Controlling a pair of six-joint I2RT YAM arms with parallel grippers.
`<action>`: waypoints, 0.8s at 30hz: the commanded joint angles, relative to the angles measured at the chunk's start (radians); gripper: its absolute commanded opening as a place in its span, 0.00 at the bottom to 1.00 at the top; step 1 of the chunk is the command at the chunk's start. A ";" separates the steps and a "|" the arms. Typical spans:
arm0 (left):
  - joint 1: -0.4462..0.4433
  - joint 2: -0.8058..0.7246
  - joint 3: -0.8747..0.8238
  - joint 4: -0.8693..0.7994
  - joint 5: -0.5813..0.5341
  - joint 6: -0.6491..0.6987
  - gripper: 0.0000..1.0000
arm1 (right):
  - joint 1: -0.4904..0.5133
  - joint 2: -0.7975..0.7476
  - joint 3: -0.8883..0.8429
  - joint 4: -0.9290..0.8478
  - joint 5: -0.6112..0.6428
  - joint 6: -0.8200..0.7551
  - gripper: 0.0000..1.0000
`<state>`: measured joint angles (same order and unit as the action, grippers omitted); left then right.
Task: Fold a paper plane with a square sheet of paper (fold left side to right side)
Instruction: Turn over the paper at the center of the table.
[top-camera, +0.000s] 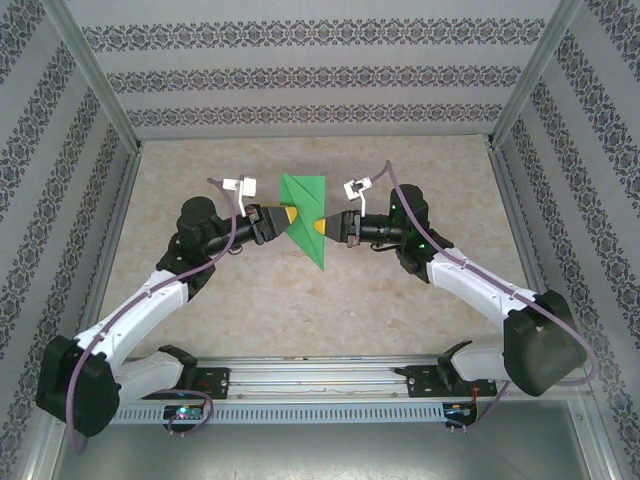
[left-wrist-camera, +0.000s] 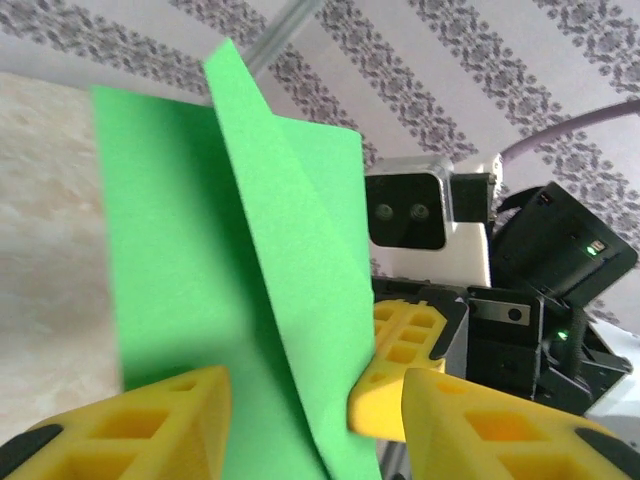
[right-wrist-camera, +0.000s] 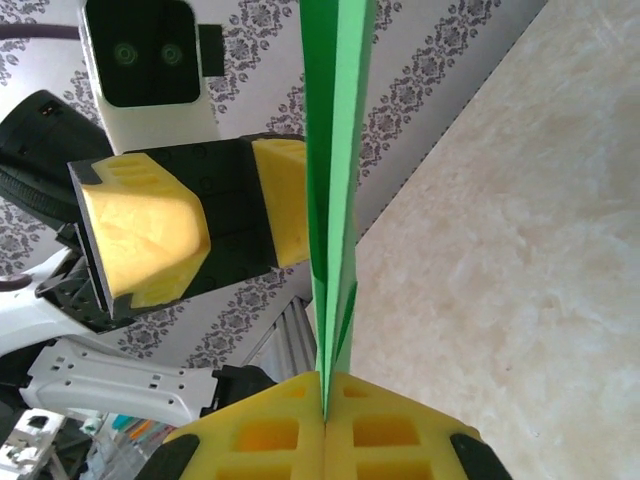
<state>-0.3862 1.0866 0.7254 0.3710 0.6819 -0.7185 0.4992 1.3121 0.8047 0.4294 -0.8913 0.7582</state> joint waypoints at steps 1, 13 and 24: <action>-0.001 -0.075 0.005 -0.144 -0.120 0.107 0.52 | -0.011 -0.042 0.008 -0.048 0.029 -0.057 0.00; 0.013 -0.390 -0.061 -0.392 -0.531 0.276 0.80 | 0.078 -0.152 0.162 -0.730 0.609 -0.441 0.00; 0.019 -0.436 -0.065 -0.390 -0.534 0.301 0.90 | 0.299 0.048 0.347 -1.109 1.380 -0.542 0.00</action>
<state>-0.3775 0.6556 0.6636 -0.0158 0.1486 -0.4488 0.7662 1.2934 1.1107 -0.5190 0.2134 0.2539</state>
